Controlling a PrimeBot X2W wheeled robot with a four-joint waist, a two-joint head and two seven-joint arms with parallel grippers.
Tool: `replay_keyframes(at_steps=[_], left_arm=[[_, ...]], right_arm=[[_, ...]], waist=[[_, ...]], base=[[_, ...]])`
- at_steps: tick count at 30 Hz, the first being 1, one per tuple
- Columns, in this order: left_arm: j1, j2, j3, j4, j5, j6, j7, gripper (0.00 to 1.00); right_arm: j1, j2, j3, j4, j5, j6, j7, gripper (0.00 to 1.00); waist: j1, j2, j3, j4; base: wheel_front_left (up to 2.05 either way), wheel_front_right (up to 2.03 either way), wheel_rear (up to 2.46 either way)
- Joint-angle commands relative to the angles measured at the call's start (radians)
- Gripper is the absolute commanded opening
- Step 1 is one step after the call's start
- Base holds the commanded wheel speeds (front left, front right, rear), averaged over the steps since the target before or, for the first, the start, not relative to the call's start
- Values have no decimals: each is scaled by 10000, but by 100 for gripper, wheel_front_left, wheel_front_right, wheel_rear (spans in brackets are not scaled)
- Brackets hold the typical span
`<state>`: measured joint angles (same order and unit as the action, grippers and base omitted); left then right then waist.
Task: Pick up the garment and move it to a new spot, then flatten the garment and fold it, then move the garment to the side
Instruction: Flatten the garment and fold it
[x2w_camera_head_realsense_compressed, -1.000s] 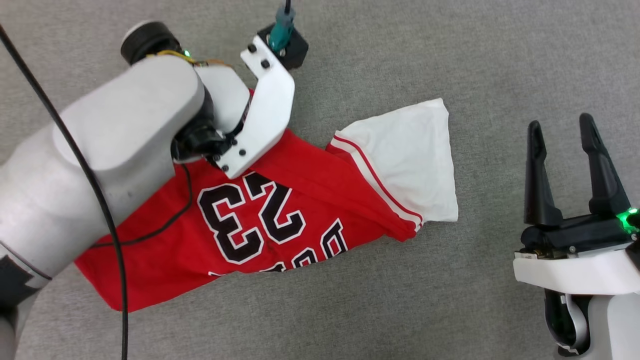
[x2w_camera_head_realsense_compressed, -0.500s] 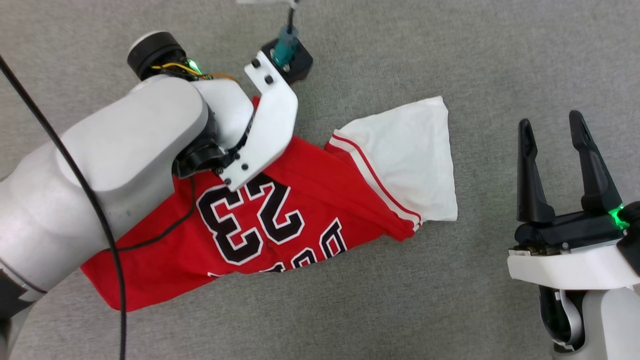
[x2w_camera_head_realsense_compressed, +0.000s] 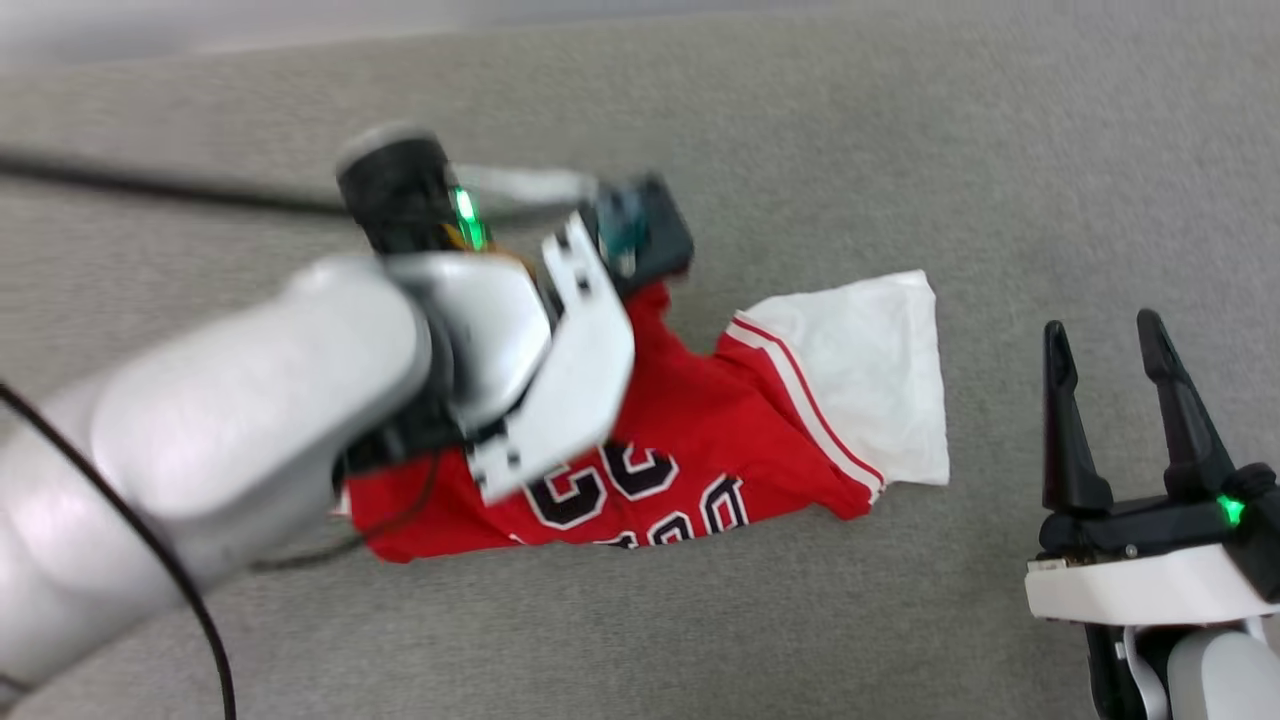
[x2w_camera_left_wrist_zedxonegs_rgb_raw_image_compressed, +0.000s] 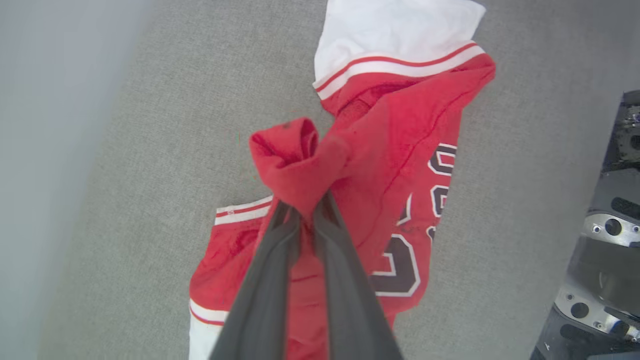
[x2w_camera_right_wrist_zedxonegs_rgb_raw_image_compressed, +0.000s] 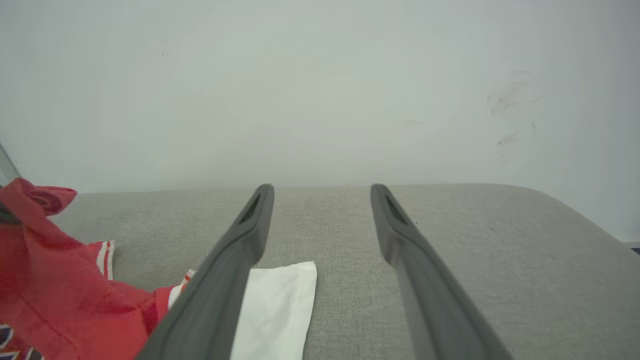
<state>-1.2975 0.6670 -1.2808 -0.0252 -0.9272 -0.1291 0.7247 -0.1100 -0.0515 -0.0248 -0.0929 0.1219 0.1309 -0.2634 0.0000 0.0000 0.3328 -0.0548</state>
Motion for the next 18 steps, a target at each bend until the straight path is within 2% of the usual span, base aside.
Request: replay_keyframes(at_steps=[1,5,9,13,18], left_arm=[[622,93,3,-468,143,5,-175,0],[2180,260,-4,-1249,245,5,-305,0],[4094,314,0,-1569,410,5,120,0],[5513,158,8,-1099,589,5,-121,0],[6643,-347,5,-191,810,5,-18,0]], right_arm=[[207,22,-91,114,-82,-3,-19,100],[435,22,-192,275,-53,-3,-19,100],[538,22,-228,442,-61,-3,-19,100],[612,23,-173,561,-39,-3,-19,100],[622,23,-177,700,-103,-3,-19,100]], waist=[[0,0,-517,458],[0,0,-903,681],[0,0,-1097,776],[0,0,-1120,759],[0,0,-1011,715]], base=[[0,0,0],[0,0,0],[0,0,0],[0,0,0],[0,0,0]])
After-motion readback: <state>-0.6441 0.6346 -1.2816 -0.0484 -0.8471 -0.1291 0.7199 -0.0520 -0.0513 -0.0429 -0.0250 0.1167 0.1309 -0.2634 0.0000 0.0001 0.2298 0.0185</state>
